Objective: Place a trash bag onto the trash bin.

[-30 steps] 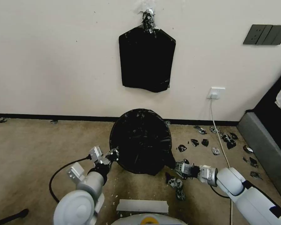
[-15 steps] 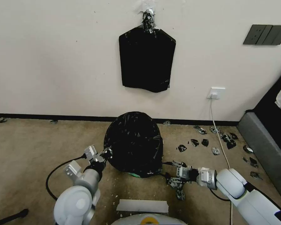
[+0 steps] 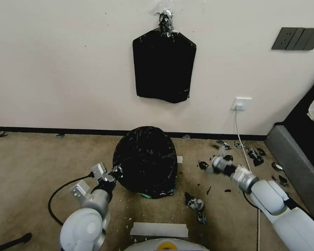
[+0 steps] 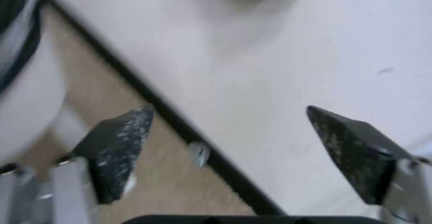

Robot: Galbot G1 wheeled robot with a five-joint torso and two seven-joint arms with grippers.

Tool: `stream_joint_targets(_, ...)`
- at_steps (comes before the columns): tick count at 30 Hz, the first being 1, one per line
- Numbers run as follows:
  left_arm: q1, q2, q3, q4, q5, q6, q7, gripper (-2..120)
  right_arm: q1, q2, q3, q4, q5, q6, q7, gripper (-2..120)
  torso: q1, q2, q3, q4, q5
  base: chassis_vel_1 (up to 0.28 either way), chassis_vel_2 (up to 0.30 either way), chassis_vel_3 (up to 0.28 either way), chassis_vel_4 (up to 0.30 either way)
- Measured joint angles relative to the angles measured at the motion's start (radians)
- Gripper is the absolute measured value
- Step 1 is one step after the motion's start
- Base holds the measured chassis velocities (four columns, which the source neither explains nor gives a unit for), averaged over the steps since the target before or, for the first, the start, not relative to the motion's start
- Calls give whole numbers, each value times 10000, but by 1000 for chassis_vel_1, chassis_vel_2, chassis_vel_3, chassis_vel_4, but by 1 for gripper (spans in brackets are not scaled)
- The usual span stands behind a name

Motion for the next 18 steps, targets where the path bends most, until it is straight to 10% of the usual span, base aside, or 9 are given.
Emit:
stream_joint_targets(8, 100, 102, 447, 66, 2149, -569, 153, 4, 215, -254, -447, 3710, 1265, -1310, 1021, 58, 0, 0, 0, 2, -1, 0, 0, 0, 0)
stream_joint_targets(18, 322, 224, 1423, 53, 4728, -1309, 621, 4, 787, -1200, -2552, 4990, 1966, -3108, 1298, 23, 0, 0, 0, 0, 3, 0, 0, 0, 0)
